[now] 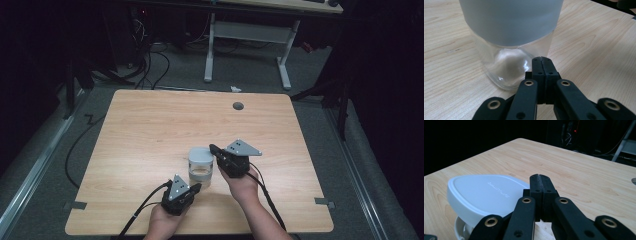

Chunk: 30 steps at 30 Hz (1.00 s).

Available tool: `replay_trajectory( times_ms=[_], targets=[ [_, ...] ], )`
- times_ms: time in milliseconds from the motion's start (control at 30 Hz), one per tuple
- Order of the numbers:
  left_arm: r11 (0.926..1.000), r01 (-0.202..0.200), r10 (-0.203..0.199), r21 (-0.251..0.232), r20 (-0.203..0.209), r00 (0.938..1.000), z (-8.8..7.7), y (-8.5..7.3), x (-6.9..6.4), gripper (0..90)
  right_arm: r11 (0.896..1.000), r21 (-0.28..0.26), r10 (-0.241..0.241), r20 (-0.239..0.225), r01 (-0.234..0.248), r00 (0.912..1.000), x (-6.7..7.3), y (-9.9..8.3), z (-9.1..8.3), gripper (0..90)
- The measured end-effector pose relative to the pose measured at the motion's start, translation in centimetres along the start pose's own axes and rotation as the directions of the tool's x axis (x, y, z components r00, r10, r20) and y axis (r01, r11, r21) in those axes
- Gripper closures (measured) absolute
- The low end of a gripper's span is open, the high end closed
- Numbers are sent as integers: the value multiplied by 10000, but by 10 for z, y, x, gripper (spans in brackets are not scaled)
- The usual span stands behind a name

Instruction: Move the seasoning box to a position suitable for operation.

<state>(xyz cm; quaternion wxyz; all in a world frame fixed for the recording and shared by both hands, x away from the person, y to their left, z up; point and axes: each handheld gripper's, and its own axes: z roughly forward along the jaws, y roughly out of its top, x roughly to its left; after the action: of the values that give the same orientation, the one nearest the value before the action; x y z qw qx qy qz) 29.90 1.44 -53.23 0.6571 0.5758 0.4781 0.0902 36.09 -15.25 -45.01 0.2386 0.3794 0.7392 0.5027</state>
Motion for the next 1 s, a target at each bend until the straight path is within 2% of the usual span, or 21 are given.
replay_trajectory(
  times_ms=[167, 400, 767, 1000],
  targets=[
    [10000, 31, -31, 50, 0, 10000, 0, 0, 0, 900, 9996, 84, -251, -55, 251, 9997, 7, -7, -4, 899],
    [9998, -18, 18, 172, -2, 10000, 1, 0, 0, 900, 9998, -4, -174, -7, 174, 9998, 7, -10, -9, 899],
    [9999, -68, 65, 104, 281, 9996, -2, -1, -2, 889, 10000, 56, -24, 274, 22, 9996, -5, -12, -19, 870],
    [9994, -282, 275, 189, 375, 9989, -4, -3, -4, 872, 9995, 161, 278, 530, -287, 9982, -18, -27, -25, 819]
  ],
)
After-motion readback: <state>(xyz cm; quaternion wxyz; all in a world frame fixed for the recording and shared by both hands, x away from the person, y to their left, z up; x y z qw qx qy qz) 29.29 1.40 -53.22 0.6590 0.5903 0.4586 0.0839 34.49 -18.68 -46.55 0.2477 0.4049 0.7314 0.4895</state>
